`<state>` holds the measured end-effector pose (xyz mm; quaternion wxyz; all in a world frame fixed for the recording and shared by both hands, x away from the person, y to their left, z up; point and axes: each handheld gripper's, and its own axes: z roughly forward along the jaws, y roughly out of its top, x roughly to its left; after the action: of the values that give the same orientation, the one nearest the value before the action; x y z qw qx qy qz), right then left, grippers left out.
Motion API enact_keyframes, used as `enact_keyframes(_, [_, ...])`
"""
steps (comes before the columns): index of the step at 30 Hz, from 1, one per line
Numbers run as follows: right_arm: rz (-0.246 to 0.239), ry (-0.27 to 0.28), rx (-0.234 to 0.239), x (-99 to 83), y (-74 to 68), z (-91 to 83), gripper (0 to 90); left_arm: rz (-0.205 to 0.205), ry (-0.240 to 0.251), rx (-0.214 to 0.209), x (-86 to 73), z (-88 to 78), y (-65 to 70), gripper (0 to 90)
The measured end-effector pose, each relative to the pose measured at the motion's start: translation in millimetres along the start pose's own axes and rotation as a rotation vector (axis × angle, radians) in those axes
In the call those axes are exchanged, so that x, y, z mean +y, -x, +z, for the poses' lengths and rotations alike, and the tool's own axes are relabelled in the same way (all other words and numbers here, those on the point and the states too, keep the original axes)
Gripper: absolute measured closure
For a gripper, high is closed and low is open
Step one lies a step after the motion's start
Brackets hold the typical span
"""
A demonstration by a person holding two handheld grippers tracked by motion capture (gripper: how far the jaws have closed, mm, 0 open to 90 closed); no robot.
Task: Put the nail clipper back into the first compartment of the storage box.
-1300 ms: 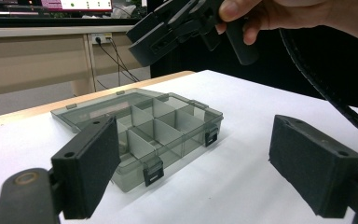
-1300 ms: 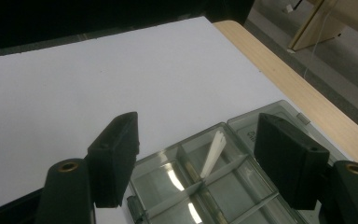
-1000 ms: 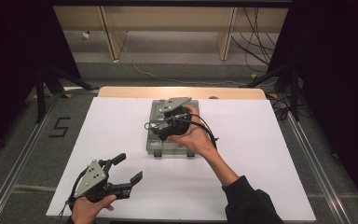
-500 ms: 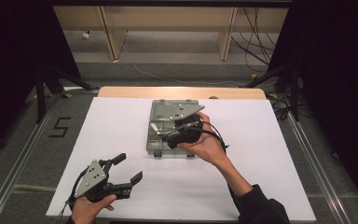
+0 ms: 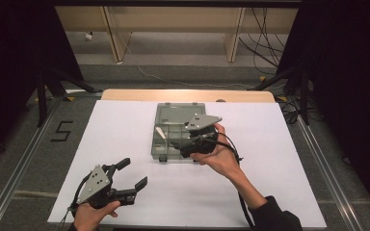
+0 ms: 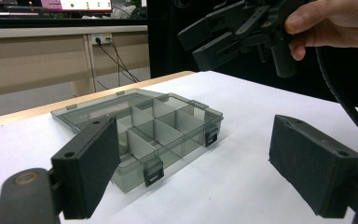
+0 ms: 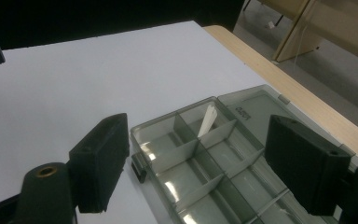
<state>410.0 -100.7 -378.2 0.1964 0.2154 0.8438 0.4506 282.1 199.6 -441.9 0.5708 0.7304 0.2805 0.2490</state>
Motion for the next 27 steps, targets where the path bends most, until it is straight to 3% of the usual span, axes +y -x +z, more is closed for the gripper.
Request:
enact_keyframes(2, [0.009,0.01,0.002,-2.5,-0.7,-3.9,22.7,0.026,-0.021,-0.003,0.4,-1.6,-1.6,15.8])
enact_keyframes(4, [0.003,0.018,-0.003,-5.2,-0.7,-7.4,22.7,0.007,-0.003,-0.002,0.3,-0.4,-0.1,15.8])
enact_keyframes(5, [0.015,0.016,0.004,-6.5,-1.6,-9.4,22.7,-0.116,0.103,0.001,0.0,6.8,8.1,15.7])
enact_keyframes(18, [0.023,0.069,0.007,-14.4,-5.4,-22.7,22.1,-0.112,0.103,0.001,0.3,6.5,7.9,15.7])
enact_keyframes(27, [0.057,0.097,0.019,-23.6,-5.2,-36.6,20.9,-0.113,0.101,0.001,0.2,6.9,8.3,15.7])
